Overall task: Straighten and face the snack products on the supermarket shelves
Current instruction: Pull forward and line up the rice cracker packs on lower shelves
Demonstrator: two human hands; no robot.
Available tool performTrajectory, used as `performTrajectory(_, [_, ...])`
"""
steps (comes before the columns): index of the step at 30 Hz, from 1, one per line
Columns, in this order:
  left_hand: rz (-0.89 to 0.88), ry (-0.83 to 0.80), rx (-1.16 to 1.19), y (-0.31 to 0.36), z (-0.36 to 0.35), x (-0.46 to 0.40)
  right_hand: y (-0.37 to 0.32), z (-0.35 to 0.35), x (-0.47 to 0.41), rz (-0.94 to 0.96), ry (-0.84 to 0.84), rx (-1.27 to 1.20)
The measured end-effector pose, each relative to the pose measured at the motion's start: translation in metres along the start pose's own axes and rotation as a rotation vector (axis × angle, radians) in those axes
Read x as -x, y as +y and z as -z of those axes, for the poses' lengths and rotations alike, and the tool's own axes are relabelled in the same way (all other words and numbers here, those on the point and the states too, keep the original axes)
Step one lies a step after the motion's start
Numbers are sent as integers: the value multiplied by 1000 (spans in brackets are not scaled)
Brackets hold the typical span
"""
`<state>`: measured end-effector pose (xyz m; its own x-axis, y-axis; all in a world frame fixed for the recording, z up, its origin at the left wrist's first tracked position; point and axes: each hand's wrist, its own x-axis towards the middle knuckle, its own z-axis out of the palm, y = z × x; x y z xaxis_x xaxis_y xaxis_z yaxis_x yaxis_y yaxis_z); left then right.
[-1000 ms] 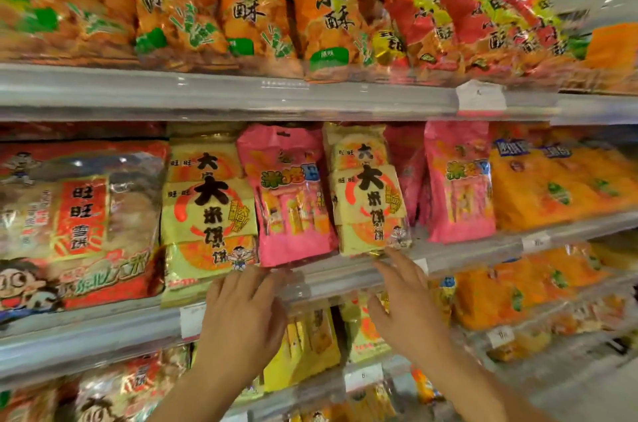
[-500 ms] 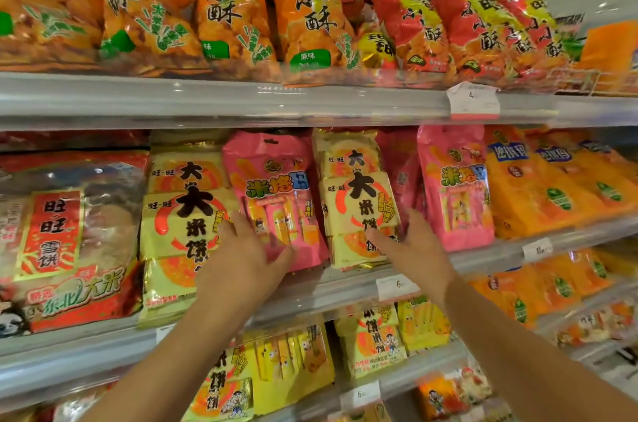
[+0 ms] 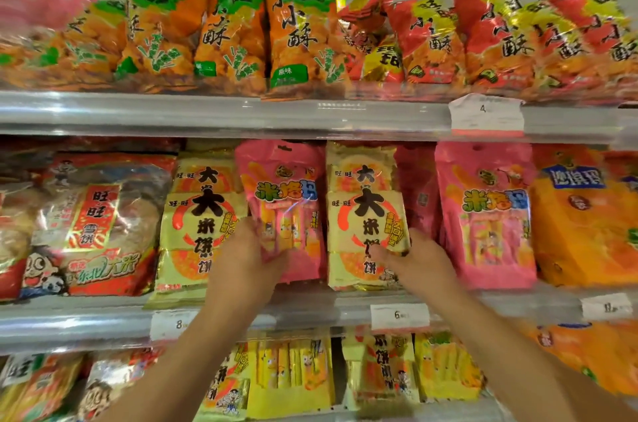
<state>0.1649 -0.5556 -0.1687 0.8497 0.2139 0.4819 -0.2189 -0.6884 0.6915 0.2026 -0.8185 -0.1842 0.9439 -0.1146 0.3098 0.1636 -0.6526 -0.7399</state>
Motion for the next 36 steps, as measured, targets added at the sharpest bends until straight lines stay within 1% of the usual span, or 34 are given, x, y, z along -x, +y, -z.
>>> performTrajectory(2, [52,33,108,2,14,0,0,1,-1,-7,16,-29])
performTrajectory(4, [99,86,165,-1,37,3,-8,3,0,27,34,-51])
performTrajectory(7, [118,175,200,-19,80,14,-31,0,2,118,44,-88])
performTrajectory(10, [165,203,229,-37,115,28,-54,-17,2,176,10,-78])
performTrajectory(15, [248,195,273,-69,148,41,-78,-74,-1,112,-75,33])
performTrajectory(18, [260,183,296,-85,156,40,-86,-96,-2,29,-38,136])
performTrajectory(21, [252,161,326,-95,159,35,-86,-102,-8,-13,-27,217])
performTrajectory(28, [185,134,319,-95,150,22,-88,-110,-10,-54,-14,216])
performTrajectory(32, [105,89,287,-91,143,17,-87,-110,-4,-70,0,161])
performTrajectory(36, [29,47,280,-80,132,15,-93,-96,3,-96,-86,79])
